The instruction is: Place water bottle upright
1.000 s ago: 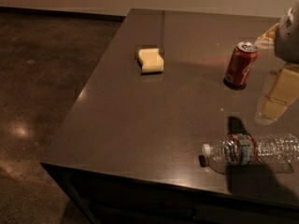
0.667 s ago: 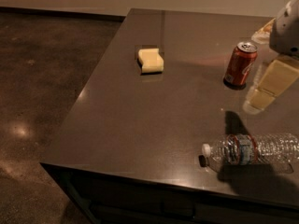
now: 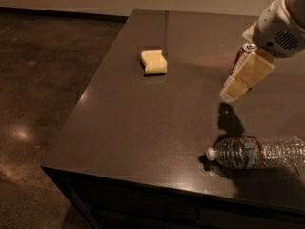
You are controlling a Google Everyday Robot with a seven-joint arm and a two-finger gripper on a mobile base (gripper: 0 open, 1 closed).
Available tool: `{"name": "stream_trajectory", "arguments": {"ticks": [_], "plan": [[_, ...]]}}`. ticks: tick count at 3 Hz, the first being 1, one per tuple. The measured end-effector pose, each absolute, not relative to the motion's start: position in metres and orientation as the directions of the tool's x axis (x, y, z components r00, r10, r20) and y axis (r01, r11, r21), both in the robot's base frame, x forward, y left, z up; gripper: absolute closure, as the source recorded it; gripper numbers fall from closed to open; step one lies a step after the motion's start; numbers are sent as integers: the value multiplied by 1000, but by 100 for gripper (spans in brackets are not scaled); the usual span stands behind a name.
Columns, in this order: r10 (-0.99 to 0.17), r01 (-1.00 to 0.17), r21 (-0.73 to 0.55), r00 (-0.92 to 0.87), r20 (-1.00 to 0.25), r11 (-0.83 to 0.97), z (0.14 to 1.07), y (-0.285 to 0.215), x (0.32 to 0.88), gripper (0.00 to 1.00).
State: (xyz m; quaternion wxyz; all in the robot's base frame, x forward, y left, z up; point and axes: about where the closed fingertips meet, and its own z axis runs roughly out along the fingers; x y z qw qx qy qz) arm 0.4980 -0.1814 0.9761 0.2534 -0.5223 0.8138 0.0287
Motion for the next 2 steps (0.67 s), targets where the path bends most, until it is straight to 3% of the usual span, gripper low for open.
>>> {"name": "stream_trajectory", "arguments": {"ticks": [2], "plan": [[-824,-872,-195,-319,-468,448,967,-170,507,0]]}}
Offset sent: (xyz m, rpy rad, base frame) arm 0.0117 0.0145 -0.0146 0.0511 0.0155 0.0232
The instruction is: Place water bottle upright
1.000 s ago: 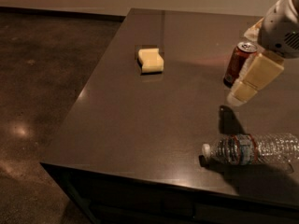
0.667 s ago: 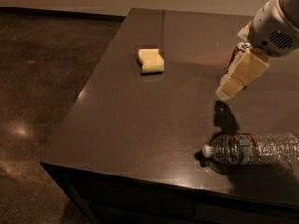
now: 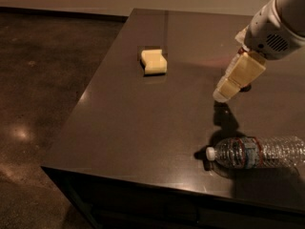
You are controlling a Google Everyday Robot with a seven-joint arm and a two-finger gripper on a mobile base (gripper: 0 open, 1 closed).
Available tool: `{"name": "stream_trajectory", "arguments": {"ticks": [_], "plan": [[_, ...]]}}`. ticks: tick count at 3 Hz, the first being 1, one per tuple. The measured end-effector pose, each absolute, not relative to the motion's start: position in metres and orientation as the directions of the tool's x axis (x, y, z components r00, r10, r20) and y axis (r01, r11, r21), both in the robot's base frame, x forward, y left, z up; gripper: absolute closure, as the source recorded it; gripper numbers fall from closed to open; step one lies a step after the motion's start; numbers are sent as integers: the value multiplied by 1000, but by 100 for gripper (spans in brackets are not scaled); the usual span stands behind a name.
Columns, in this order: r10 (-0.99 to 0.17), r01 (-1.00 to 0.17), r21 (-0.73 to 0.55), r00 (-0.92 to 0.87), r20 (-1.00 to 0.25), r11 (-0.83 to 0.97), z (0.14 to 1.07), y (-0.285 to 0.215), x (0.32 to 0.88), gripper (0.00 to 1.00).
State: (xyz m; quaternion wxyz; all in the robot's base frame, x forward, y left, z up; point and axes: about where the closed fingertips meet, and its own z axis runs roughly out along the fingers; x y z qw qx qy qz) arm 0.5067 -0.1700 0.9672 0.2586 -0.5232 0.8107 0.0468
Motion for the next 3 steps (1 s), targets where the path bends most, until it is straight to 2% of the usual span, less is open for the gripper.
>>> {"name": "stream_trajectory", "arguments": {"ticks": [3], "plan": [[-885,-921,-206,-224,-409,329,948,-177,488,0]]}}
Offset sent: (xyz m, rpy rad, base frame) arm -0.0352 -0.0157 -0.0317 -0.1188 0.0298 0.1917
